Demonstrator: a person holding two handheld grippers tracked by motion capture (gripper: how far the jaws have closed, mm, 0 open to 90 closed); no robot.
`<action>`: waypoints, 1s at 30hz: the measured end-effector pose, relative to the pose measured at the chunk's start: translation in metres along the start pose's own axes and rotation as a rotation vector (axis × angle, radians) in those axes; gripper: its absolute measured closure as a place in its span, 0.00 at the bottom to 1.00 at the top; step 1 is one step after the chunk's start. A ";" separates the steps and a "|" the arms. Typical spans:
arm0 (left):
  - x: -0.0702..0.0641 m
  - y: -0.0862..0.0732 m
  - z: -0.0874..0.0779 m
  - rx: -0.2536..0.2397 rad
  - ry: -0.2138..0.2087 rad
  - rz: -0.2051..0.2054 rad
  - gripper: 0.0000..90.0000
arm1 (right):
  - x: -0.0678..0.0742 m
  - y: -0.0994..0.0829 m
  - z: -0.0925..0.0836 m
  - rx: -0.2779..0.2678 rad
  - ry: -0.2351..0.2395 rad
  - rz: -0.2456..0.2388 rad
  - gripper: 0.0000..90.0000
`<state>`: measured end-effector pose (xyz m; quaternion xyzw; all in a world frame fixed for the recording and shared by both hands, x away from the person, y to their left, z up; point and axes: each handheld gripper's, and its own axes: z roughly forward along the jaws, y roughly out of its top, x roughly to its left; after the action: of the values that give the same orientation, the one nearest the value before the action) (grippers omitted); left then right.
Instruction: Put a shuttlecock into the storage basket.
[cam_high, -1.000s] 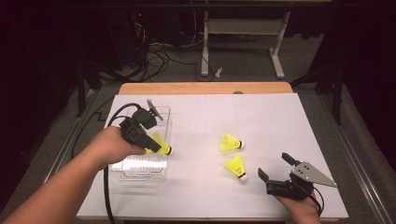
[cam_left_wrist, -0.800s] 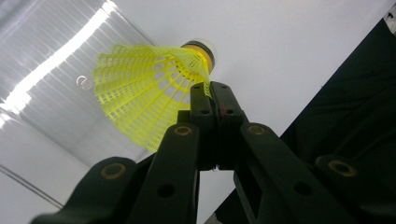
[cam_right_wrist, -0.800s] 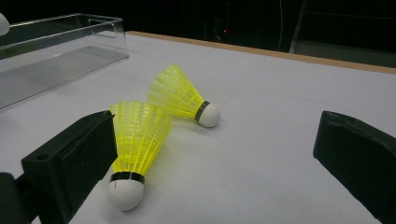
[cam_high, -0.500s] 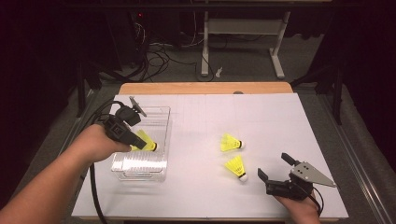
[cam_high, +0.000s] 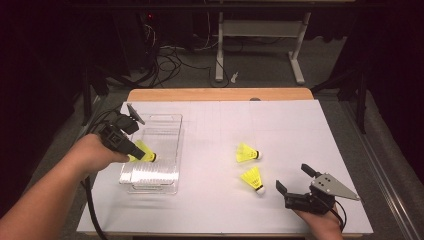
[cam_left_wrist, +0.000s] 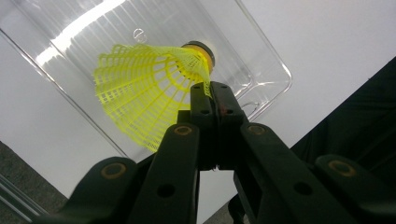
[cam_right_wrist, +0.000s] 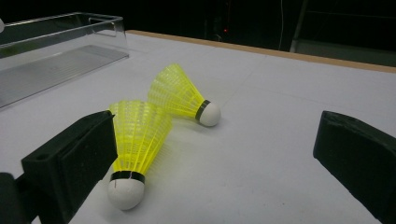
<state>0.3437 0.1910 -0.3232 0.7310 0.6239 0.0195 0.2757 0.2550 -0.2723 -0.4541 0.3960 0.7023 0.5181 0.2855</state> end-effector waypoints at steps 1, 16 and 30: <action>0.001 0.000 0.000 -0.001 0.003 -0.006 0.99 | 0.000 0.000 0.000 0.000 0.000 0.000 0.00; 0.008 0.007 0.006 -0.011 0.023 -0.045 0.99 | 0.001 0.001 0.000 -0.003 -0.001 0.000 0.00; -0.005 0.025 0.009 -0.008 0.039 -0.034 0.99 | 0.000 0.001 -0.002 -0.008 0.001 0.006 0.00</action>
<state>0.3681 0.1810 -0.3187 0.7188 0.6413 0.0316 0.2666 0.2539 -0.2732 -0.4527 0.3967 0.6992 0.5218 0.2853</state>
